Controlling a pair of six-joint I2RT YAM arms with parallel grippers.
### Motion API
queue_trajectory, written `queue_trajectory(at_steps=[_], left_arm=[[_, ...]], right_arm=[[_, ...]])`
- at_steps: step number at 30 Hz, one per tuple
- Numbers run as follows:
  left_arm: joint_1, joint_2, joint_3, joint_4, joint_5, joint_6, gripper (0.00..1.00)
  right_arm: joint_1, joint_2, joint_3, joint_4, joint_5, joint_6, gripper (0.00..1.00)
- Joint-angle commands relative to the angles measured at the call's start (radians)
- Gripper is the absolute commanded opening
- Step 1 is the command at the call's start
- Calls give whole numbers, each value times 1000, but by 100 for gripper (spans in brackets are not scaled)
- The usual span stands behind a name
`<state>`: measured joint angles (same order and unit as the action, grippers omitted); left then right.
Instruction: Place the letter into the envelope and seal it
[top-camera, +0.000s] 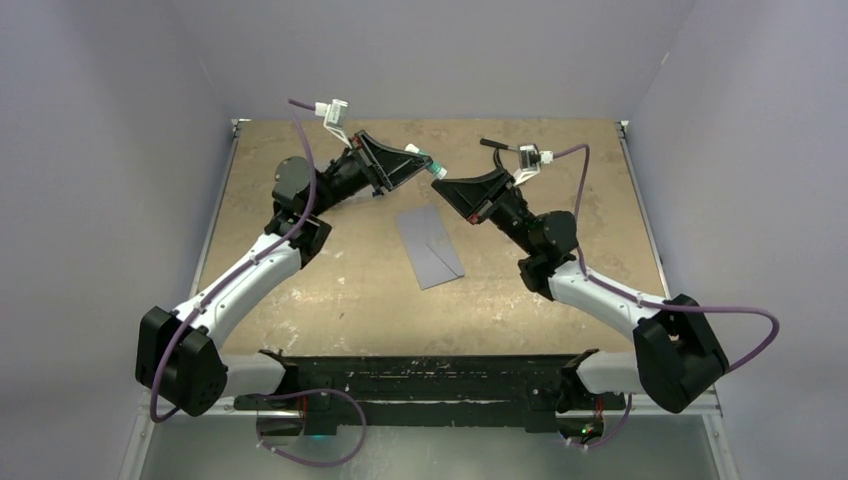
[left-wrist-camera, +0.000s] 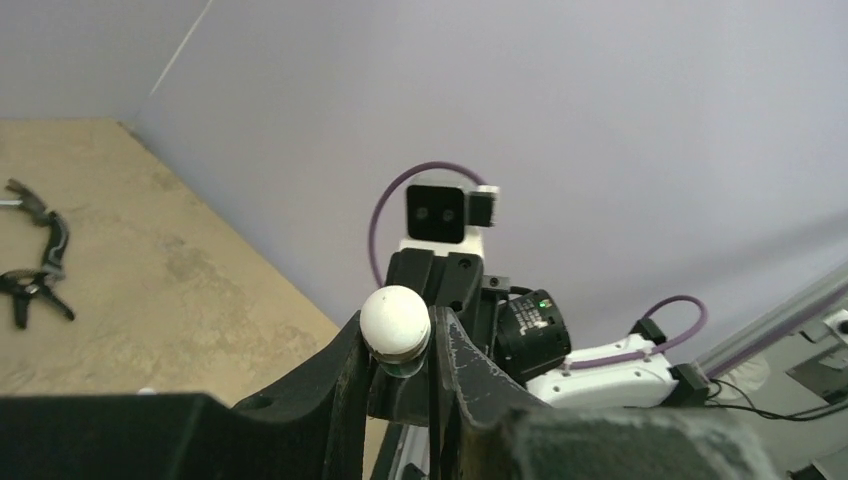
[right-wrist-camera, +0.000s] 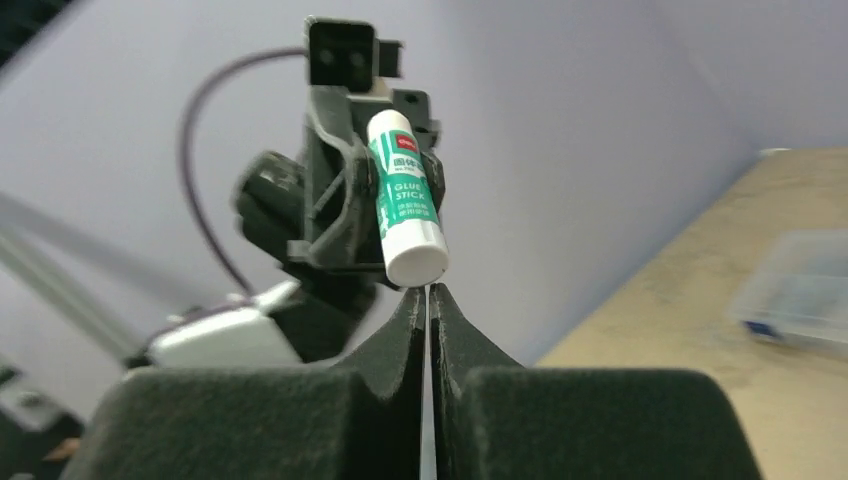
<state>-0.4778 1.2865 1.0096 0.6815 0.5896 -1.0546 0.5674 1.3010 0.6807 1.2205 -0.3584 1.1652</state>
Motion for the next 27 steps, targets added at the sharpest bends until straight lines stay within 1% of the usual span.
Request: queue_trajectory(at_steps=[1,4,7,8,10,12,13,15,16,19,23,26,27], left_arm=[[-12,-16,41,-256,-38,99,0],[-10,7,42,-378,-74,118,0],[-9,25,23,-389,-79,100,0],[-5,27,20,-391,-83,102,0],[0,24,23,-384,-82,114,0],[11,20,29,-384,-82,131,0],[18,17,30,-376,-76,136,0],[28,12,32,-350,-60,146,0],[29,10,34,-339,-45,153,0],[31,1,44,-313,-5,180,0],[33,-23,47,-311,-5,205,0],[33,-22,31,-255,12,159,0],[33,-20,22,-218,23,133,0]], right_arm=[[0,-19,66,-210,84,-498,0],[1,-21,82,-302,158,-774,0],[1,-19,98,-366,222,-954,0],[0,-19,111,-406,206,-967,5],[0,-29,125,-460,171,-1003,21],[0,-39,133,-512,123,-993,44],[0,-43,131,-530,97,-982,52],[0,-59,116,-559,62,-950,62],[0,-70,97,-553,52,-924,65],[-4,-108,64,-542,58,-799,70],[-15,-161,27,-480,118,-507,76],[-18,-167,-5,-397,129,-265,78],[-18,-157,-8,-386,127,-190,77]])
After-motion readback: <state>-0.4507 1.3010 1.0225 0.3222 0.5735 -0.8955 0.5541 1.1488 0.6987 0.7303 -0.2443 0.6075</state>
